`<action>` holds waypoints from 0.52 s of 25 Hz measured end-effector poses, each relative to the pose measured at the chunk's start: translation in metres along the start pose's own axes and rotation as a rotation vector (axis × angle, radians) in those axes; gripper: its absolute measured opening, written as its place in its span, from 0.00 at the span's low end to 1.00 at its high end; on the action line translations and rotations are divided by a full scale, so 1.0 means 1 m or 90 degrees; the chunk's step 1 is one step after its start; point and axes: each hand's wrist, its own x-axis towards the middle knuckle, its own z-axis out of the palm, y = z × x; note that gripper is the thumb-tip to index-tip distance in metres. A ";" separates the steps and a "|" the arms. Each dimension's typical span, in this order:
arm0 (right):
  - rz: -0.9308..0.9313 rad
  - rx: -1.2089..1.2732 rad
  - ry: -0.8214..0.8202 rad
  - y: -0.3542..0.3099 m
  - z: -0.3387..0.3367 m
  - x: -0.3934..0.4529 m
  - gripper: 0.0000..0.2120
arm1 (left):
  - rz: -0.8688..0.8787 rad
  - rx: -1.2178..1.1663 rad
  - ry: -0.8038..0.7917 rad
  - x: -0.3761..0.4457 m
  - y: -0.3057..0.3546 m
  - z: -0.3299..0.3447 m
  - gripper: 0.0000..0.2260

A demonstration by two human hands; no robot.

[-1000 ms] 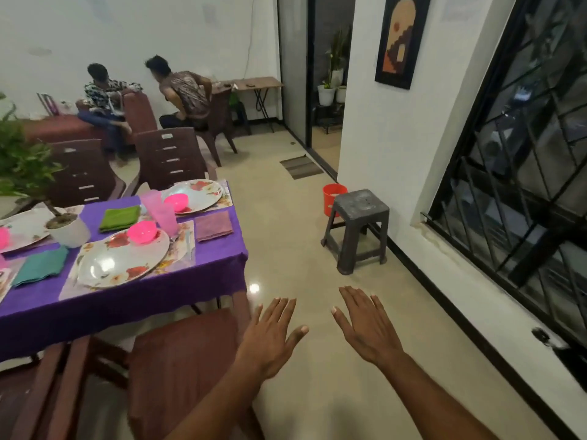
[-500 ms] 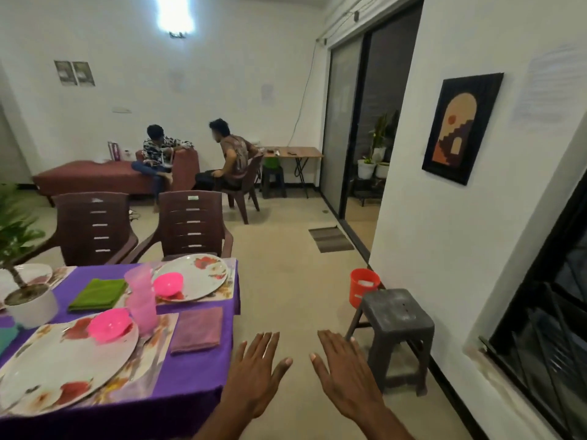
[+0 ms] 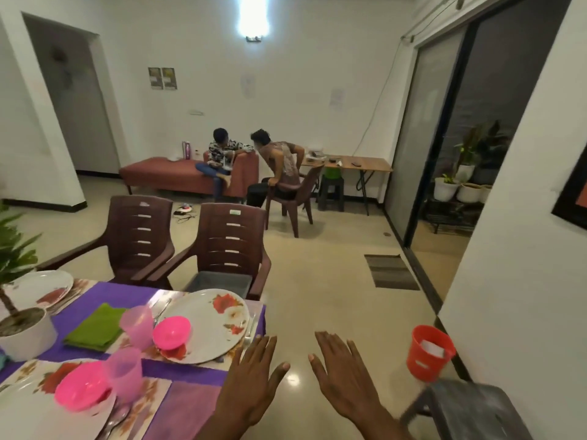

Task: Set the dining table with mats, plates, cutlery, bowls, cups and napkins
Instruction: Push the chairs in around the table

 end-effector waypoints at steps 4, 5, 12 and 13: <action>-0.089 -0.003 -0.061 0.037 0.015 0.120 0.42 | -0.118 -0.006 -0.016 0.093 -0.010 0.009 0.40; -0.102 0.007 -0.066 0.045 0.013 0.153 0.43 | -0.148 -0.017 0.006 0.119 -0.013 0.011 0.43; -0.199 -0.007 -0.106 0.063 0.009 0.358 0.36 | -0.260 -0.036 0.069 0.268 -0.035 0.009 0.53; -0.219 -0.003 -0.114 0.061 0.016 0.387 0.39 | -0.272 -0.038 0.073 0.288 -0.045 0.011 0.47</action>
